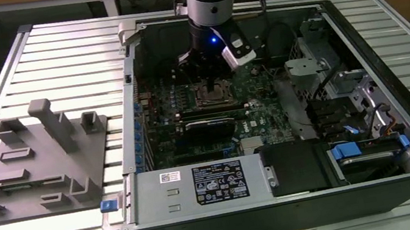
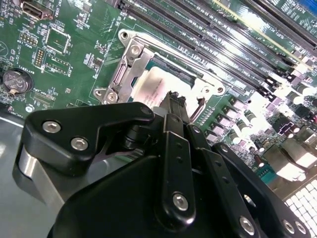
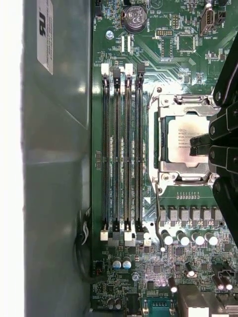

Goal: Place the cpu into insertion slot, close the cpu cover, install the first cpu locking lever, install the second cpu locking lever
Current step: 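Install the first cpu locking lever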

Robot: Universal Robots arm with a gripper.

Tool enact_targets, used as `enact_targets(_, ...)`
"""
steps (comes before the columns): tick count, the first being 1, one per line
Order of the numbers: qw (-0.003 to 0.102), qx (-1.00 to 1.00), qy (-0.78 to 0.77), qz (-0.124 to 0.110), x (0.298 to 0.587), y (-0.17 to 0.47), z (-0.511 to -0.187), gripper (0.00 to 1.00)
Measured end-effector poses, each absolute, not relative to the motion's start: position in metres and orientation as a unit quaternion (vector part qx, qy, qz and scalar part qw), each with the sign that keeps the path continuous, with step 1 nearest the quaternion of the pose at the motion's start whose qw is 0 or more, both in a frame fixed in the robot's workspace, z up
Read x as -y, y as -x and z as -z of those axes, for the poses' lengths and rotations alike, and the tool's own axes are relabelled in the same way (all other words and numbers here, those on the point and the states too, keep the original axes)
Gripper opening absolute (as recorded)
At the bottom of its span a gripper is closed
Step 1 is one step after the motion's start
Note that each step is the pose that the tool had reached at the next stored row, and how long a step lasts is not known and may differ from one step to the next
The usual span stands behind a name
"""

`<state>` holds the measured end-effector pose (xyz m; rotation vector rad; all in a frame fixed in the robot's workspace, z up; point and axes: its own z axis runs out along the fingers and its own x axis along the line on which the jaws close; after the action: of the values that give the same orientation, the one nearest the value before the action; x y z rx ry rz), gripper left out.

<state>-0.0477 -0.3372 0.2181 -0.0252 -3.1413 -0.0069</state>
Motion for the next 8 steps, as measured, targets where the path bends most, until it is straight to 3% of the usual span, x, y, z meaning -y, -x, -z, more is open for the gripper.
enact_targets(8, 0.000, 1.000, 0.008, 0.002, 0.3372, 0.0481, -0.2197, 0.10)
